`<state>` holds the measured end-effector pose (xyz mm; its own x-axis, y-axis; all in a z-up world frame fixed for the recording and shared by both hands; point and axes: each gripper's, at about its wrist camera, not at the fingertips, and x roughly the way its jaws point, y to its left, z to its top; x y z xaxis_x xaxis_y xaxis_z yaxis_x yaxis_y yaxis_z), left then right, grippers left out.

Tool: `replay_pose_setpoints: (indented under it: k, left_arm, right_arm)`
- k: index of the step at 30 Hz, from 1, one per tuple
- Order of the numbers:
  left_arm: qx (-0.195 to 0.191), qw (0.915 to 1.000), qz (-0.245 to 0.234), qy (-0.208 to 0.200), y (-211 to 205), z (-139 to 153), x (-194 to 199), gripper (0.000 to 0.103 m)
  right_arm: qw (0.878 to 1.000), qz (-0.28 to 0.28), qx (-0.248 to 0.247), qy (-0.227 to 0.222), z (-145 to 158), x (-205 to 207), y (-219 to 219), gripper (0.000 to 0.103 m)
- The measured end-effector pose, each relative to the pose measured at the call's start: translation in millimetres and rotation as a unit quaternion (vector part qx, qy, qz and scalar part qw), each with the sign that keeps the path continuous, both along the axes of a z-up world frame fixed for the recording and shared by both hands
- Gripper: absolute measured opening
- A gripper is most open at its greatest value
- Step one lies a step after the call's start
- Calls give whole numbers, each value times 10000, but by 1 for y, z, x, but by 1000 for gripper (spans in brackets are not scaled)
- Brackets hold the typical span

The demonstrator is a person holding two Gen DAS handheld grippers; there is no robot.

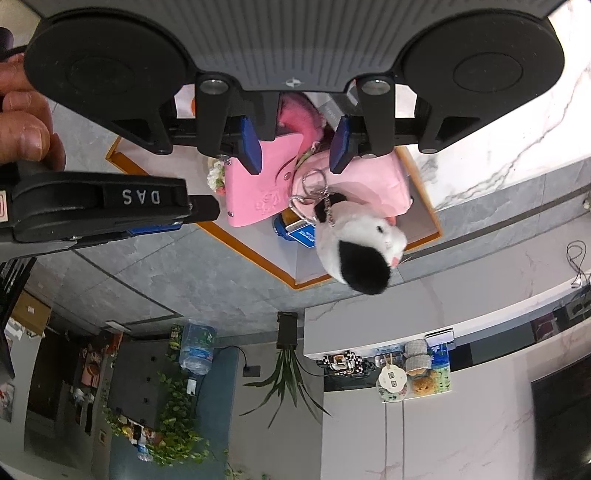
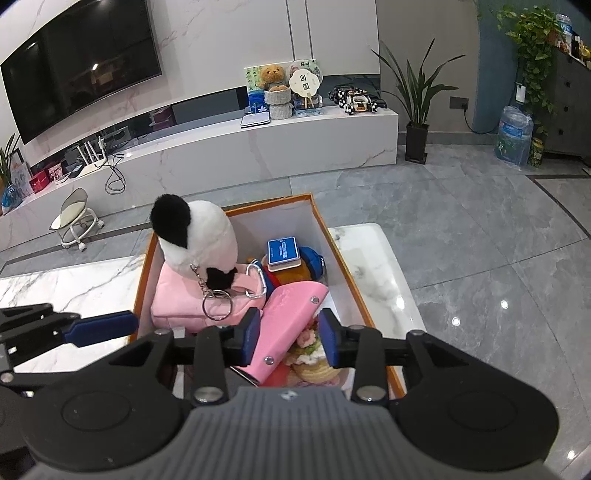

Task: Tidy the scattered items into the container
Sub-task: 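Withdraw both tools from the box and hold them above it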

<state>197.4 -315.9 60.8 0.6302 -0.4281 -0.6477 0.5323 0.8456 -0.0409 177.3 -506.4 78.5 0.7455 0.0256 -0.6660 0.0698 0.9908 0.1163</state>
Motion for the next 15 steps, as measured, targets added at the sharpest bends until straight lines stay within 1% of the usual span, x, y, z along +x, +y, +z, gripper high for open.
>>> replay_pose_setpoints:
  k: [2,4,5,6,7,8,10,11,12,14,15]
  left_arm:
    - [-30,10000,-8,-3,6,2,-3,48]
    - [-55,10000,-31,-31,13,4,-7,57]
    - [-68,10000,-44,-47,16,5,-9,58]
    - [-105,9999,-58,-70,20,7,-11,62]
    - [-151,9998,-72,-96,24,8,-14,69]
    - [-197,9997,-86,-121,29,10,-17,73]
    - [-322,9993,-142,-137,35,13,-20,87]
    - [-409,9988,-215,-133,37,13,-21,90]
    - [-504,9982,-304,-126,39,14,-23,91]
    - [-659,9968,-438,-127,43,12,-25,92]
    - [-706,9963,-465,-142,45,10,-26,92]
  right_arm:
    - [10000,-10,-50,-12,3,-2,3,40]
    - [10000,21,-42,-37,6,-5,6,48]
    - [10000,38,-11,-58,7,-7,8,49]
    - [10000,50,15,-80,9,-8,10,50]
    - [9999,58,22,-100,10,-10,12,52]
    - [9999,59,12,-113,11,-11,14,55]
    - [9999,31,-50,-111,13,-13,19,62]
    - [9999,-9,-96,-89,13,-14,22,65]
    - [9998,-61,-151,-63,14,-15,25,69]
    - [9993,-219,-309,9,14,-17,31,72]
    - [9988,-303,-384,48,14,-19,35,78]
